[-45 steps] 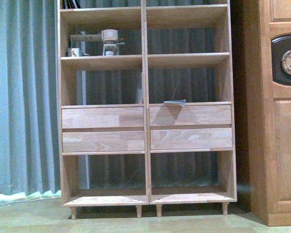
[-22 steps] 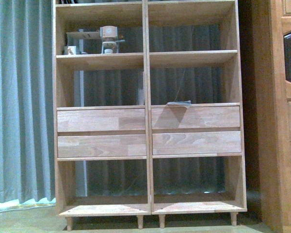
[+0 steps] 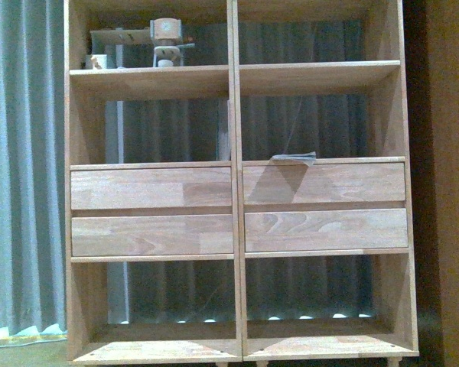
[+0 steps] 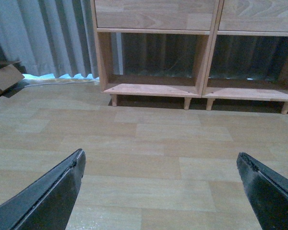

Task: Organize books on shelf

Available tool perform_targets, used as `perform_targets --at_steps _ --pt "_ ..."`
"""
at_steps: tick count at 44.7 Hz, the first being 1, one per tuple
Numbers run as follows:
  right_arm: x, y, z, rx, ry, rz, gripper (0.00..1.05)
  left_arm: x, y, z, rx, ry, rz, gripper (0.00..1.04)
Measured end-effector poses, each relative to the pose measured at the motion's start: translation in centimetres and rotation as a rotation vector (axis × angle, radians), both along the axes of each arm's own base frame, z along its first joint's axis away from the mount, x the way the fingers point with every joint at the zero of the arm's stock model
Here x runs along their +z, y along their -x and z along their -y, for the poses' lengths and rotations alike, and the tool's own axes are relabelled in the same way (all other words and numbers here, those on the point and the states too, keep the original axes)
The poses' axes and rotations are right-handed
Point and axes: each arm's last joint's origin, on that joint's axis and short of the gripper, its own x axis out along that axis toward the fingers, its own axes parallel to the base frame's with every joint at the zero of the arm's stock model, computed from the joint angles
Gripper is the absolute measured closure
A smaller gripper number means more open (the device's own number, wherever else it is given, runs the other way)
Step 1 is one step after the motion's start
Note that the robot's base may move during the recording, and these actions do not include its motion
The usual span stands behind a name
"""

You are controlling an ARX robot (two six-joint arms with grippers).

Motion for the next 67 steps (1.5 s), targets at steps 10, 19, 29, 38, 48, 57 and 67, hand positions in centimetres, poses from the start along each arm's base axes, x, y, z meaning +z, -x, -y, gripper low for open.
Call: perform_targets --at_steps 10,19,29,38,48,57,67 --pt "0.00 0.00 0.00 0.000 0.000 0.000 0.07 0.00 0.00 0.00 0.000 0.000 0.000 0.07" --pt "-0.02 0.00 0.00 0.000 0.000 -0.001 0.07 0.00 0.00 0.00 0.000 0.000 0.000 0.07" --pt "0.00 0.00 0.00 0.000 0.000 0.000 0.07 0.00 0.00 0.00 0.000 0.000 0.000 0.07" --pt "-0.01 0.00 0.00 0.001 0.000 0.000 0.07 0.00 0.00 0.00 0.000 0.000 0.000 0.07" --pt "0.00 0.00 0.00 0.000 0.000 0.000 0.07 0.00 0.00 0.00 0.000 0.000 0.000 0.07" --pt "0.00 0.00 0.00 0.000 0.000 0.000 0.07 -0.01 0.00 0.00 -0.001 0.000 -0.001 0.07" --pt "0.00 0.00 0.00 0.000 0.000 0.000 0.07 0.00 0.00 0.00 0.000 0.000 0.000 0.07"
